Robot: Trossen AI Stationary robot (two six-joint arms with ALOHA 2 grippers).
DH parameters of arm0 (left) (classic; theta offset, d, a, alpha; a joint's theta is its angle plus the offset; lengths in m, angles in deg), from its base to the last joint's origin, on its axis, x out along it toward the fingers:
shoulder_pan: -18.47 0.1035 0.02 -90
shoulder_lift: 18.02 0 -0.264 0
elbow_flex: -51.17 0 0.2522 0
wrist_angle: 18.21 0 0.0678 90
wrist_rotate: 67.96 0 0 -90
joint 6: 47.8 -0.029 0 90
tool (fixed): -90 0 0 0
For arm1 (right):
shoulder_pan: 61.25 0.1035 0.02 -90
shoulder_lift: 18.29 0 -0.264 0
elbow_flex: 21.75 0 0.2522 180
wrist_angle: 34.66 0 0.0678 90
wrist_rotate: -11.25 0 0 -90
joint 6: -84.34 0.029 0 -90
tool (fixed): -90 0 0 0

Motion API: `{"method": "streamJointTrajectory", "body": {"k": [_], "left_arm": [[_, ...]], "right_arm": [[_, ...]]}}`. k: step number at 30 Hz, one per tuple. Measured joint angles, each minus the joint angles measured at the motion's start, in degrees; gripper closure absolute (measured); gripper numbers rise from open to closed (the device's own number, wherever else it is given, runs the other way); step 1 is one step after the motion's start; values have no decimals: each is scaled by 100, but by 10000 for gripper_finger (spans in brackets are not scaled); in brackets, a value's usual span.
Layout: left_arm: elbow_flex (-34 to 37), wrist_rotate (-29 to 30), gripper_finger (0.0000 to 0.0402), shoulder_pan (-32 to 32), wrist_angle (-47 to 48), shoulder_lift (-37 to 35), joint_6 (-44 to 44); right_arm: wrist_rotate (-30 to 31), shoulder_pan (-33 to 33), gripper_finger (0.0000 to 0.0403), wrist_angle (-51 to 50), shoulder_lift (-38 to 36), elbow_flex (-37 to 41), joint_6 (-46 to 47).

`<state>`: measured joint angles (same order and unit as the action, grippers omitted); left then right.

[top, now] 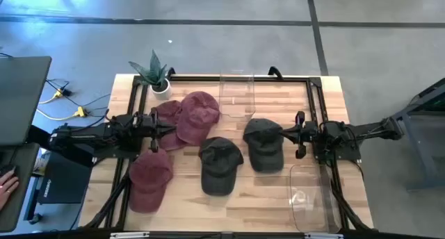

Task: Pick & Place hat

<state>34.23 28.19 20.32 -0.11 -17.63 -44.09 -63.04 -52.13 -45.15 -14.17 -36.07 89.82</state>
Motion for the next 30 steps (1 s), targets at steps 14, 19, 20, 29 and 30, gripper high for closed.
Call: {"method": "streamJointTrajectory", "body": {"k": [14,19,20,29,30], "left_arm": [[0,-3,402,0,-47,11,42],[16,-111,402,0,-1047,354,-178],[9,-152,402,0,-1265,477,-207],[-263,4,402,-2,-2394,2323,-474],[-387,24,402,-2,-2363,2536,-481]], "right_arm": [[203,-1,403,258,34,0,192],[-231,113,403,2043,604,0,25],[-227,169,403,2293,811,-2,-12],[390,533,402,2829,3481,-1037,-50],[375,551,402,2831,3803,-1198,-50]]}}
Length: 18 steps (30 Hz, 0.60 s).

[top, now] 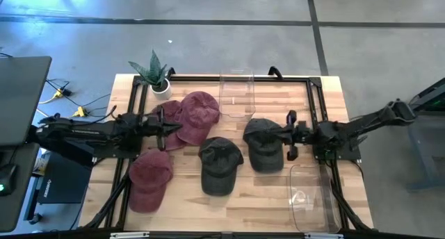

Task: Pick & Place hat
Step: Put the left black cap into the top transparent bin

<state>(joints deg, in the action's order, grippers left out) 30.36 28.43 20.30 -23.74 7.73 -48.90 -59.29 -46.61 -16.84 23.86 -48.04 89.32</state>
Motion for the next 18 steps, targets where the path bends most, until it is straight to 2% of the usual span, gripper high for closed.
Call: {"method": "streamJointTrajectory", "body": {"k": [5,8,14,18], "left_arm": [[-762,22,402,-4,683,1098,39],[-1230,42,402,-111,1235,1680,165],[-1859,240,402,-568,1374,2721,105],[-2250,466,401,-842,1536,3166,-28]], "right_arm": [[79,93,389,0,1574,-822,11],[151,87,367,-268,2434,-1372,100],[27,-78,273,-2064,3943,-2922,296],[-221,-214,202,-3169,4879,-3938,-85]]}}
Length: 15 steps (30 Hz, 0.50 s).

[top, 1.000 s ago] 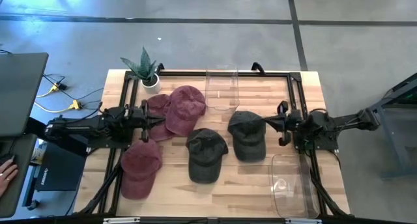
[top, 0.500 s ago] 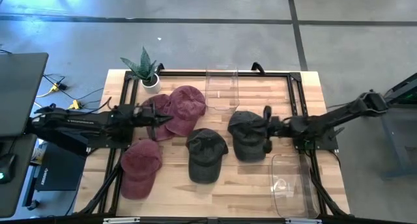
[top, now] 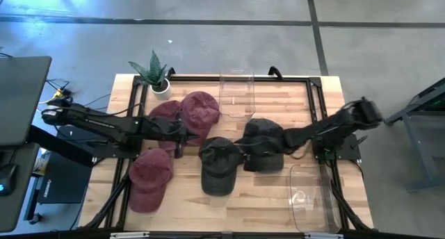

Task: Pick & Place hat
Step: Put the left black cap into the top transparent bin

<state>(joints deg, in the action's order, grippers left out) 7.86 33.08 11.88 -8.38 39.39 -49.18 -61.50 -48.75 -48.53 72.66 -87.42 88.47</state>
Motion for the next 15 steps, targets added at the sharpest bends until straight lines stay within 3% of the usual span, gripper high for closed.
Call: {"method": "streamJointTrajectory", "body": {"k": [3,7,10,15], "left_arm": [[-271,53,401,-166,156,219,-33],[-524,58,402,-344,338,342,-34],[-580,86,402,-460,411,348,-34],[-587,481,401,-633,416,350,-35]], "right_arm": [[82,-113,171,-662,619,-643,-471],[-66,-333,165,-1169,1270,-1346,-1009],[-544,-497,177,-1439,1657,-1744,-1249],[-539,-633,233,-1850,2077,-2001,-1316]]}}
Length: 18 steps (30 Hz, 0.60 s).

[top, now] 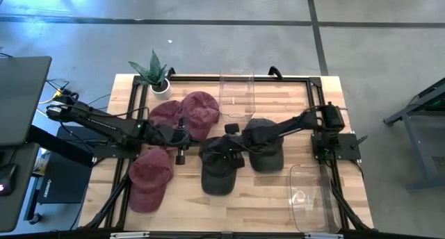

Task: Pick & Place hat
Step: Put the left black cap into the top transparent bin

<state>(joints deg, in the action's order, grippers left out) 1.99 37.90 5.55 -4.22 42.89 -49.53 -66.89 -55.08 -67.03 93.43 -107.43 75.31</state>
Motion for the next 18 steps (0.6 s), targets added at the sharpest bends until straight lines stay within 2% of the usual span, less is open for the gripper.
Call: {"method": "streamJointTrajectory", "body": {"k": [7,10,13,16,18], "left_arm": [[0,45,402,-35,-8,0,-103],[-44,39,402,-42,19,0,-103],[-195,38,401,-201,11,-4,-110],[-382,39,401,-486,31,-4,-244],[-467,109,402,-711,-10,-6,-411]], "right_arm": [[-390,-64,384,-105,-32,9,99],[-465,-24,381,-224,-206,9,224],[-970,-15,374,-504,-564,-99,446],[-1910,-26,393,-868,-1042,-292,616],[-2847,-90,397,-839,-1355,-356,759]]}}
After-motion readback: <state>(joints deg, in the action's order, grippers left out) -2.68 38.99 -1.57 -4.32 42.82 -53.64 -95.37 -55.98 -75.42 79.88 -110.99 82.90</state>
